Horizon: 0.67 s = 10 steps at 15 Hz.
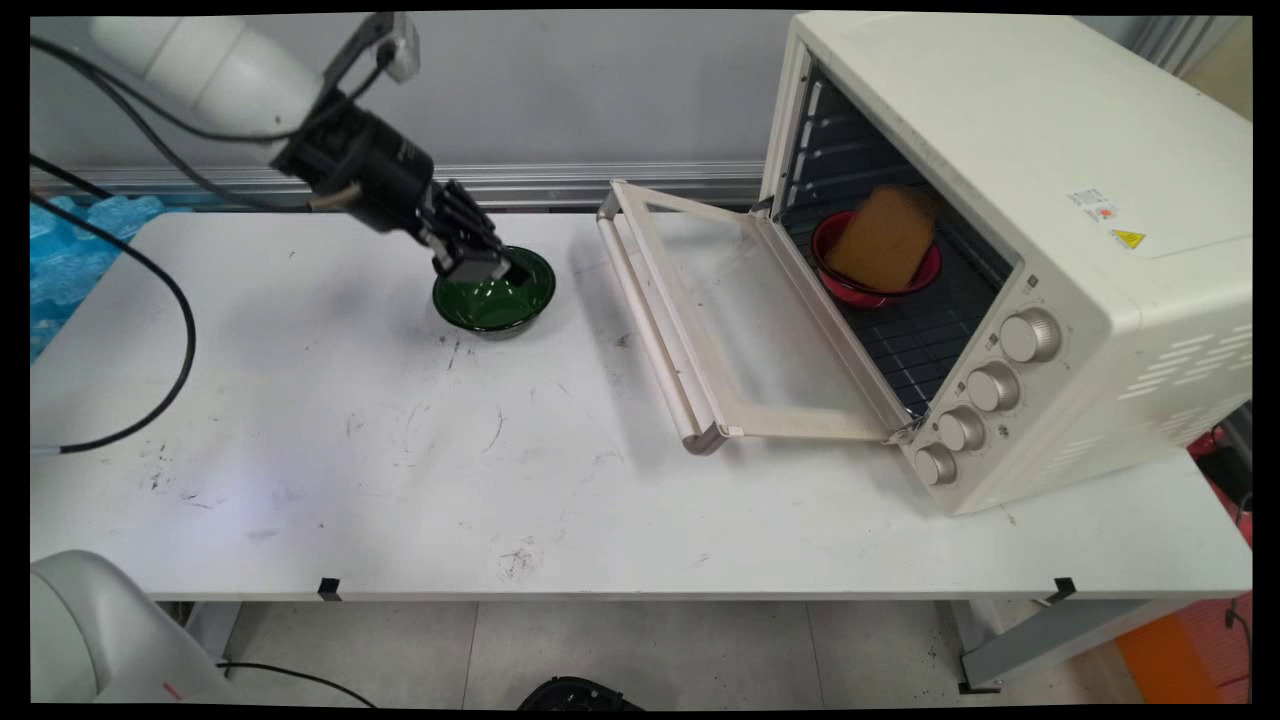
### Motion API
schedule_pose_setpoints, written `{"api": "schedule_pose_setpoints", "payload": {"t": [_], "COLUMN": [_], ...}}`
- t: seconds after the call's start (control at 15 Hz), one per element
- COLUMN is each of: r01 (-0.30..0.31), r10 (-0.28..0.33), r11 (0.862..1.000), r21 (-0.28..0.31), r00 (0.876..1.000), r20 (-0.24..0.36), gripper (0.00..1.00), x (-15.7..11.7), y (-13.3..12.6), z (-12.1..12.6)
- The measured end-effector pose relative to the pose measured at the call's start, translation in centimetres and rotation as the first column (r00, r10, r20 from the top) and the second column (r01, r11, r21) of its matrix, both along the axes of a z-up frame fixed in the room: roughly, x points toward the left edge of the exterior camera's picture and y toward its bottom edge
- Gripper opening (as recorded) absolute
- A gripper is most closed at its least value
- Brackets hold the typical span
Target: Close the oven
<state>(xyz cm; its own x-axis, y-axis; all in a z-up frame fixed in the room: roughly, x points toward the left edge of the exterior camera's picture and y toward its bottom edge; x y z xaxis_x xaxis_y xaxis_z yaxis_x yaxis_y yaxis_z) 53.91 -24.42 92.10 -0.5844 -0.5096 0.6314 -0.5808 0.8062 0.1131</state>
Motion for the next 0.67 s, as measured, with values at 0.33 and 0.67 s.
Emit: {"api": "schedule_pose_setpoints", "payload": {"t": [0.33, 0.67], "r01": [0.028, 0.043], "r10": [-0.028, -0.043], "r11": [0.999, 0.999], "r21": [0.015, 0.003], "r00": [1.0, 0.999], "r20": [-0.002, -0.019], "gripper": [0.0, 0.0], "x": [-0.1, -1.0], "y": [1.3, 1.4], "z": [-4.4, -8.2]}}
